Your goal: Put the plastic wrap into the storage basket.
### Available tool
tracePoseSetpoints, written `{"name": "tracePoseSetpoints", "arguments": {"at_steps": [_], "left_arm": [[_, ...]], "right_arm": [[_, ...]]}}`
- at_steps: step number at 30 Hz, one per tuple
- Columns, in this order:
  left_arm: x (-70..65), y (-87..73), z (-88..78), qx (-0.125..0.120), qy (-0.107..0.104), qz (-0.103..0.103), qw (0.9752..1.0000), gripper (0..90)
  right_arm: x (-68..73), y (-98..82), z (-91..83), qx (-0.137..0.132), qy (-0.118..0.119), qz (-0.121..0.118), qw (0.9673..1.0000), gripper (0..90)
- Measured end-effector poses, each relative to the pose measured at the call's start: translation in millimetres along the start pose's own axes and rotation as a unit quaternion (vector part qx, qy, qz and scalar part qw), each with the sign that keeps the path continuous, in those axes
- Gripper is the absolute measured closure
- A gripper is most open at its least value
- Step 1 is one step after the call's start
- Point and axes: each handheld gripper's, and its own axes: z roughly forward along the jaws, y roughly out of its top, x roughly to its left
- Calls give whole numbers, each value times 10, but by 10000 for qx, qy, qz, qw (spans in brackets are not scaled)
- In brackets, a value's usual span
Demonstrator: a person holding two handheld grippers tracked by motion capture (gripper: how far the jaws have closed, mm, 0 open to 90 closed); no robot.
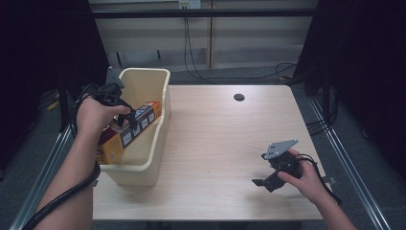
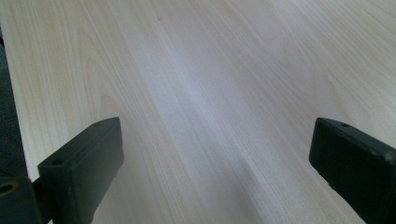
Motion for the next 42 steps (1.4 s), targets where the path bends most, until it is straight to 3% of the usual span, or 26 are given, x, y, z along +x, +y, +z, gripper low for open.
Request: {"name": "tracePoseSetpoints", "arguments": {"at_steps": [6,16,24,42], "left_arm": [[-2,1,47,85,33,77,9999,403],[-61,15,147,174,7,10,9998,402],[-89,33,198,282,-11,115,9995,400],[-105,49,313,431,49,33,9991,397]], "right_arm": [[5,1,-2,4,-14,3,10000,32],[8,3,6,49,-45,-22,10000,32],[9,2,6,50,-49,-23,10000,32],[6,2,4,48,-44,-25,10000,32]]}}
